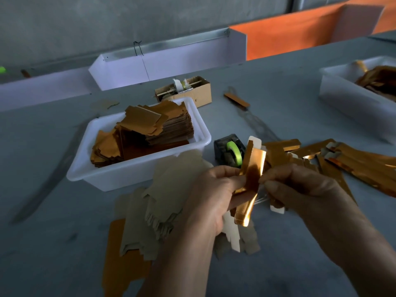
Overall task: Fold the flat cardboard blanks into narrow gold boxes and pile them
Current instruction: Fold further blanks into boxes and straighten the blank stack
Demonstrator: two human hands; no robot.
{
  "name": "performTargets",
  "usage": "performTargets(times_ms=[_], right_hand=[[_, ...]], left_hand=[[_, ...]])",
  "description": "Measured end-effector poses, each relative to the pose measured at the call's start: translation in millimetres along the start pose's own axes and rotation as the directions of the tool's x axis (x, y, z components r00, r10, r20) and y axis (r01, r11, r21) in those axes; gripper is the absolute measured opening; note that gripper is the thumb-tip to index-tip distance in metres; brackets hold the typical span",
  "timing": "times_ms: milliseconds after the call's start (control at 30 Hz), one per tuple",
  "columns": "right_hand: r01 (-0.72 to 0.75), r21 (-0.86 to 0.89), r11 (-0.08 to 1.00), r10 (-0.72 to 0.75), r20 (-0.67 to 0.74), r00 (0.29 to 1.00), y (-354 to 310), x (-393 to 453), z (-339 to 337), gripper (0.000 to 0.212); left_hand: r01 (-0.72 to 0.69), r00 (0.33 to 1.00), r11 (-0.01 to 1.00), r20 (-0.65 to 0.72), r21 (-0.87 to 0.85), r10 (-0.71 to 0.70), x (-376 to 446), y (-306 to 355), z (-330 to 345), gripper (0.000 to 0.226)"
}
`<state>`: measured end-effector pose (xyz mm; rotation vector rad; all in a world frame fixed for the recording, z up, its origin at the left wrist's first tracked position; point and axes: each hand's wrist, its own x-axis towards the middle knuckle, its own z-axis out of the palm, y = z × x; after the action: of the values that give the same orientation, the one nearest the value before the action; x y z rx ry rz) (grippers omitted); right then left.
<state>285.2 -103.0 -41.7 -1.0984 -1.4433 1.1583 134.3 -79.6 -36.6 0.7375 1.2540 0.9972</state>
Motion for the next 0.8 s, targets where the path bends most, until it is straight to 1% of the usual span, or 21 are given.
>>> performTargets(times_ms=[167,300,400,500,600,667,800], right_hand=[[0.025,-0.109,0.994,-0.019,0.060,0.998,-4,11,11,0.019],[0.047,-0.236,0.971,-0.041,0.032,0.999,-2,13,14,0.024],[0.012,-0.201,0.980,-0.014,-0.011,1.000,-2,14,17,0.036],[-0.025,-0.212,0.977,0.015,-0.047,0.999,-1,16,19,0.032],[-0.038,-0.231,0.972,0.022,-0.073,0.997,-1,17,20,0.029],[-0.031,-0.271,0.962,0.010,-0.078,0.997,-3,16,20,0.028],[-0.005,-0.378,0.926,-0.029,-0.086,0.996,-6,16,22,0.028]], left_hand=[[-0.008,1.000,1.000,-0.016,0.023,0.008,-11,0,-7,0.007],[-0.080,0.996,0.995,-0.026,0.059,0.082,-16,-2,-9,0.012],[-0.094,0.996,0.994,-0.002,0.048,0.094,-20,0,-11,0.015],[-0.088,0.996,0.996,0.032,0.017,0.087,-23,2,-12,0.017],[-0.094,0.994,0.995,0.056,0.021,0.093,-24,3,-11,0.016],[-0.089,0.994,0.996,0.071,0.019,0.087,-24,3,-12,0.015],[-0.097,0.993,0.994,0.077,0.043,0.093,-25,4,-13,0.005]])
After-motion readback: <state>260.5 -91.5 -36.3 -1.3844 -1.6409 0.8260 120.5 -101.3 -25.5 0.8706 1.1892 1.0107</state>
